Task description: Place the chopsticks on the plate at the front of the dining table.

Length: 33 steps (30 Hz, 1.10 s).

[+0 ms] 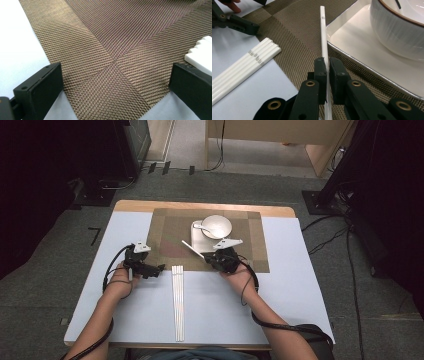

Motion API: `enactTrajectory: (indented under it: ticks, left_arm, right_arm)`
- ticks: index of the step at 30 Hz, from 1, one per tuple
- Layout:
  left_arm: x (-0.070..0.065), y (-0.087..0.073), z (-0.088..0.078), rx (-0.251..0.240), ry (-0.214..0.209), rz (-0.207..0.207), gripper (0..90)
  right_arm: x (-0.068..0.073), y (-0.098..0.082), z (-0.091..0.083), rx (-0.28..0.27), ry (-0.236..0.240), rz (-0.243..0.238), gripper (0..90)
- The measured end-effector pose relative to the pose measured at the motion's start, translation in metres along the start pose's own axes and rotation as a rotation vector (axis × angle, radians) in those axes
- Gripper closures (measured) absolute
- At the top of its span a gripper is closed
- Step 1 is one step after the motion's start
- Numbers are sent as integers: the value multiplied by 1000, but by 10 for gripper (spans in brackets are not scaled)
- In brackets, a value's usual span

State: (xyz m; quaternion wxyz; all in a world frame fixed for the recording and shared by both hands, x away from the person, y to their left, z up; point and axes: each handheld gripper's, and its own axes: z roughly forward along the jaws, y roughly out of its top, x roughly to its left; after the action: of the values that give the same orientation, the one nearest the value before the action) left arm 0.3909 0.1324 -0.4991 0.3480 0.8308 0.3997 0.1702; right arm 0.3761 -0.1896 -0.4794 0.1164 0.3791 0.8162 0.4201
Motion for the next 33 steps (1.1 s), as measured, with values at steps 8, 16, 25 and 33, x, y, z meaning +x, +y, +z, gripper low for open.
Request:
enactTrajectory:
  ticks: [8,16,25,33]
  left_arm:
    - [0,0,0,1,4,-4,0]
    - [0,0,0,0,4,-4,0]
    - [-1,0,0,0,5,-6,0]
    - [-1,0,0,0,6,-6,0]
  right_arm:
    - [-4,5,3,-1,-3,-2,857]
    - [-10,9,9,-4,-14,-7,857]
    - [-17,14,12,-13,-26,-1,857]
    - [-23,17,15,-23,-47,5,857]
